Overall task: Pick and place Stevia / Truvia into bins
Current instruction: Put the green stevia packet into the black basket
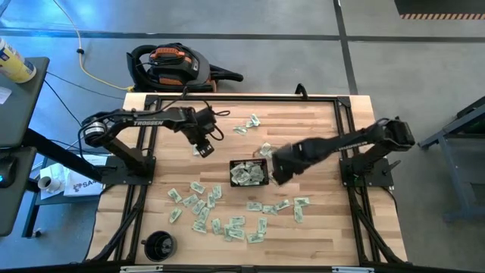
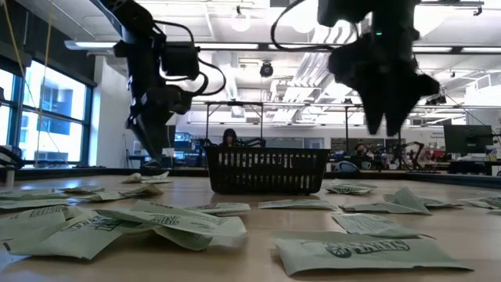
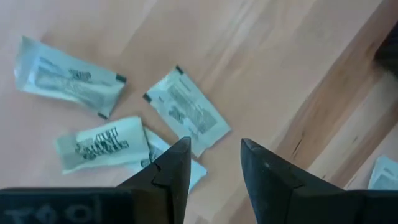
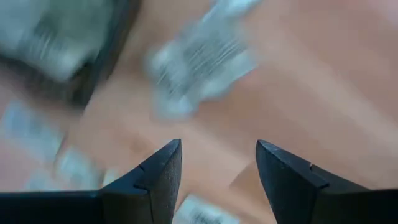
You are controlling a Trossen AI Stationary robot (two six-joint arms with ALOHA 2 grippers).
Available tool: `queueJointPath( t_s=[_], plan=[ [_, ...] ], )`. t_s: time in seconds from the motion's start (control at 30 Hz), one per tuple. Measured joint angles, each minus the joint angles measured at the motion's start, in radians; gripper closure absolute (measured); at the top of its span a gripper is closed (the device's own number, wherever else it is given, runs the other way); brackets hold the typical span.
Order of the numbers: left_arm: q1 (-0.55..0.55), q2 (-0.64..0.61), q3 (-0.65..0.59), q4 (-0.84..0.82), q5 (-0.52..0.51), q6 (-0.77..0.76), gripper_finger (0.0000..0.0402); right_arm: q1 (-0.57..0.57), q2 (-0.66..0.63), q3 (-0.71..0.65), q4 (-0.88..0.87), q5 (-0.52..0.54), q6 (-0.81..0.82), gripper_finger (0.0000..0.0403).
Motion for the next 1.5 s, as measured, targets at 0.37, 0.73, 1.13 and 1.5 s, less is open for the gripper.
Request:
queueJointPath(
  t_s=[0.37, 0.73, 1.13, 1.5],
  plan=[
    [0.000, 0.000, -0.001, 0.038, 0.000, 0.000, 0.0231, 0.294, 0.000, -0.137, 0.046, -0.017, -0.023, 0.0206],
    [0.000, 0.000, -0.001, 0.070, 0.024, -0.024, 0.0231, 0.367, 0.000, -0.303, 0.299, -0.069, -0.238, 0.0206],
    [0.000, 0.000, -0.001, 0.069, 0.025, -0.061, 0.0231, 0.281, -0.005, -0.354, 0.337, -0.105, -0.293, 0.0243],
    [0.000, 0.000, -0.001, 0.067, 0.025, -0.053, 0.0231, 0.171, -0.008, -0.329, 0.310, -0.064, -0.227, 0.0391]
  ],
)
